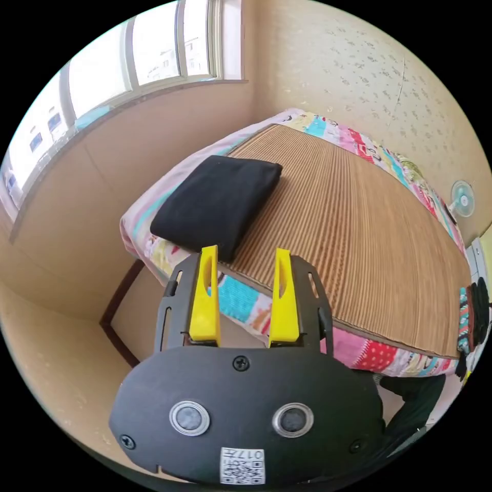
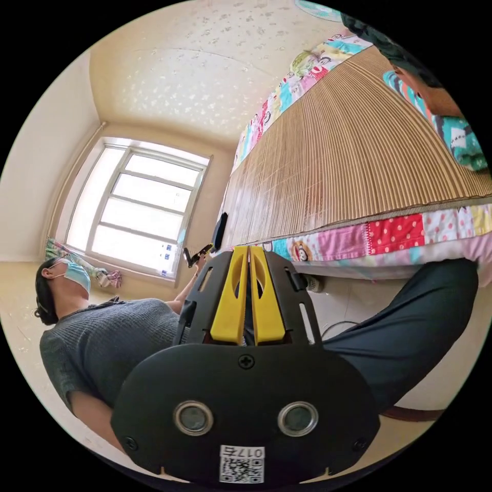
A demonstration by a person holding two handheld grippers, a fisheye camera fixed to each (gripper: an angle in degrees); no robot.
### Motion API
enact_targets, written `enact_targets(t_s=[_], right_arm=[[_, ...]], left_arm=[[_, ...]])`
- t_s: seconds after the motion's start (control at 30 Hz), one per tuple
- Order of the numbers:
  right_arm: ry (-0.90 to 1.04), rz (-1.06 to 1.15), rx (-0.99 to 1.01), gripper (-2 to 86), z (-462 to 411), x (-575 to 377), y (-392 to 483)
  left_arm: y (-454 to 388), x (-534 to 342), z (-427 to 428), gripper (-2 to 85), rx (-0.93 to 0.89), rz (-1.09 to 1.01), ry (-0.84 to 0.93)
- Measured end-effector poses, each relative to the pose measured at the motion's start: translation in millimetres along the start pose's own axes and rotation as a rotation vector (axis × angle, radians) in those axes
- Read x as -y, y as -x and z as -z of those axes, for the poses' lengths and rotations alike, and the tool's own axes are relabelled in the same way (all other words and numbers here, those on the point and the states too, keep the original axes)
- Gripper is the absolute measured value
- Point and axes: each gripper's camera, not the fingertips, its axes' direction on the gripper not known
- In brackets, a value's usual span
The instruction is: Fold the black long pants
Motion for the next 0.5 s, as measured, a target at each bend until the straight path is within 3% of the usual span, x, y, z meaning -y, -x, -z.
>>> enact_targets(t_s=[0.13,0.3,0.37,0.5], right_arm=[[-0.075,-0.023,-0.078,0.2,26,-19,7],[-0.115,-0.053,-0.115,0.2,35,-43,7],[-0.117,-0.058,-0.098,0.2,33,-48,5],[-0.112,-0.062,-0.062,0.2,32,-56,-4]], left_arm=[[-7,50,-40,13.4,0.048,-0.097,0.116],[-11,77,-63,9.4,0.102,-0.020,0.255],[-6,98,-43,2.7,-0.048,0.010,0.247],[-13,134,34,0.9,-0.423,0.002,0.040]])
